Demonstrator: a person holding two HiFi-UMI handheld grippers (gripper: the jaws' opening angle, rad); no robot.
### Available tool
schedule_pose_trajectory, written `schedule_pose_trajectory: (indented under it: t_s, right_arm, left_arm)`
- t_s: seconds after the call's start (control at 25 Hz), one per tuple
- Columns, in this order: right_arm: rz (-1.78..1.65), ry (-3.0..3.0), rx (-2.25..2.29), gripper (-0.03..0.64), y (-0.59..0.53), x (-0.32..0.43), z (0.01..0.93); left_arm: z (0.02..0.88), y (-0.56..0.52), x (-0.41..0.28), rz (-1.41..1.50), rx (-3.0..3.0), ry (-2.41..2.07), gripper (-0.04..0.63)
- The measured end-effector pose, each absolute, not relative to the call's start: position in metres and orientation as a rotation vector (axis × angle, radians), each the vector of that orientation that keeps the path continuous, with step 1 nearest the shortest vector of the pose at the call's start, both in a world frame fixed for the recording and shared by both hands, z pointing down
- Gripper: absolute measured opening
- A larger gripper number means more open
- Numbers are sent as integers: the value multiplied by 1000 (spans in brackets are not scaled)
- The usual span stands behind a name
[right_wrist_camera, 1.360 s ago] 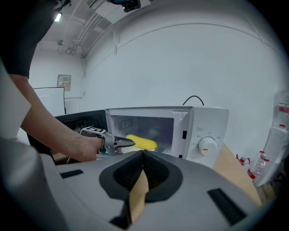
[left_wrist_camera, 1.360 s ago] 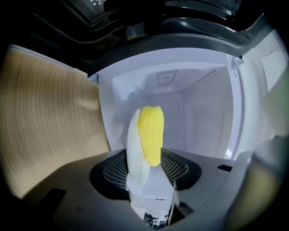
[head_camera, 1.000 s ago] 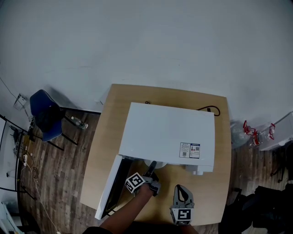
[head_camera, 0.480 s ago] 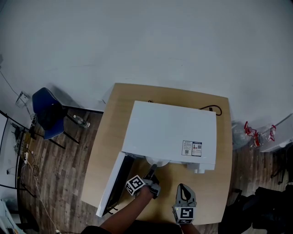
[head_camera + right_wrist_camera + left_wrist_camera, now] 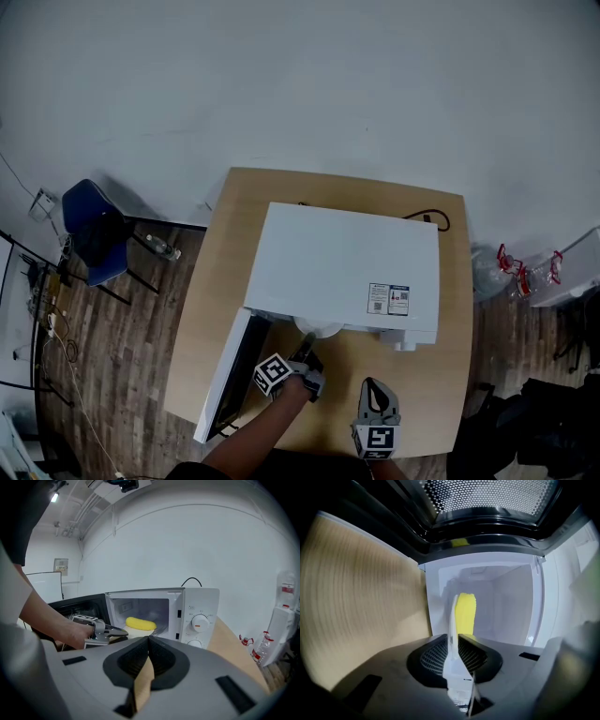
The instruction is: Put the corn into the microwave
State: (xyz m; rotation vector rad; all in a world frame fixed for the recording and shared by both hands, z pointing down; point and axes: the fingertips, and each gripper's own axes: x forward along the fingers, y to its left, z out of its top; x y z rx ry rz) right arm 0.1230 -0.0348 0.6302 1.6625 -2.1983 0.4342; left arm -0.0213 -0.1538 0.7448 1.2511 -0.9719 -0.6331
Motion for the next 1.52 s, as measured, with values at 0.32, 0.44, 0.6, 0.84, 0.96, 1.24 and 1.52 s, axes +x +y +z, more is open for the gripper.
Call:
schedule_pose_trajectory:
  t_s: [0.32, 0.44, 0.6, 0.84, 0.96, 1.24, 1.52]
  right_arm:
    - [431, -2224, 1668, 60, -46, 121, 623]
    - [429, -2223, 1671, 60, -50, 123, 620]
    - [437, -2204, 1686, 60, -52, 129, 623]
    - [424, -2200, 1709, 60, -64, 131, 618]
    - [425, -2199, 1717, 60, -66, 133, 618]
    - [440, -2181, 1694, 60, -60, 134, 626]
    - [437, -2176, 1699, 60, -54, 134, 626]
  left_arm:
    - [747, -160, -22, -640, 1251, -986, 26]
    - [748, -164, -21, -640, 1243, -990, 26]
    - [748, -171, -17, -636, 1237, -995, 26]
    - [751, -187, -15, -624, 1230, -1024, 26]
    - [752, -193, -13, -619, 1226, -1033, 26]
    - [744, -196, -10, -634, 1276, -1005, 35]
    - [730, -189, -13, -447, 1552, -1090, 138]
